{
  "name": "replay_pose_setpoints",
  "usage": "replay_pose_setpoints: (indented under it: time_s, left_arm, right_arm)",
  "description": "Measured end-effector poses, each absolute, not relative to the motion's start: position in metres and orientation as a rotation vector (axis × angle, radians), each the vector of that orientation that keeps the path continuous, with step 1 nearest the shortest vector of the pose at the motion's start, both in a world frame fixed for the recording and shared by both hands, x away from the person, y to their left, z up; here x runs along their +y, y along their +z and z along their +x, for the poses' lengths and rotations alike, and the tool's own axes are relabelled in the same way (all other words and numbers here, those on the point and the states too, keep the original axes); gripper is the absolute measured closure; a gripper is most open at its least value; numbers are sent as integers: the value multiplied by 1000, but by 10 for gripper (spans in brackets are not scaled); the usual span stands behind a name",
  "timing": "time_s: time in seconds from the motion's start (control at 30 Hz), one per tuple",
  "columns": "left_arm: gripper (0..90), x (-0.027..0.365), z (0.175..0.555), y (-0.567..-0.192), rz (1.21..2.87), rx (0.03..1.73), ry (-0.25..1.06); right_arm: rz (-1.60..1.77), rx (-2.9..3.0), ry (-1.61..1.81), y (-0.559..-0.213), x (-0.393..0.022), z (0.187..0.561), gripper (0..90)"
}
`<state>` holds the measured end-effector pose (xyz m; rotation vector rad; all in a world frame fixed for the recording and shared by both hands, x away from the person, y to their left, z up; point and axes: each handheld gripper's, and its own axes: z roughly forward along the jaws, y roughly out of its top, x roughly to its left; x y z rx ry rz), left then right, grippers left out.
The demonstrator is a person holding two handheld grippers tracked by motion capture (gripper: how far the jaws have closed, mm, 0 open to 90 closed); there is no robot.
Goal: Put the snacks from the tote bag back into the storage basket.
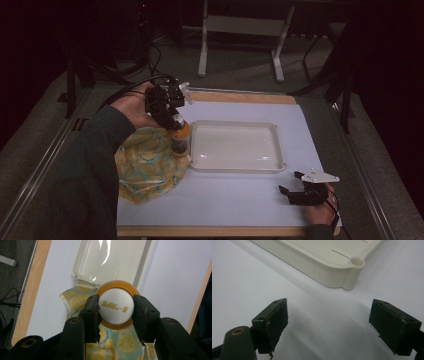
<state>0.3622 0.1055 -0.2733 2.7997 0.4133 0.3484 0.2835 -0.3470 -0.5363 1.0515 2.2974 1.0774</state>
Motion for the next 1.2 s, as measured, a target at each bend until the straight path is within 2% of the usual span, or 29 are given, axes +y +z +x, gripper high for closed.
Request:
replay_pose_setpoints:
  time_s: [0.6,1.2]
  left_arm:
    - [590,83,367,-271,2801,374,378]
    - [590,66,372,-280,2821,355,346]
  right_arm:
    - [1053,2297,1080,-536,-347,284,151]
    - [1053,2298,1083,-536,-347,284,151]
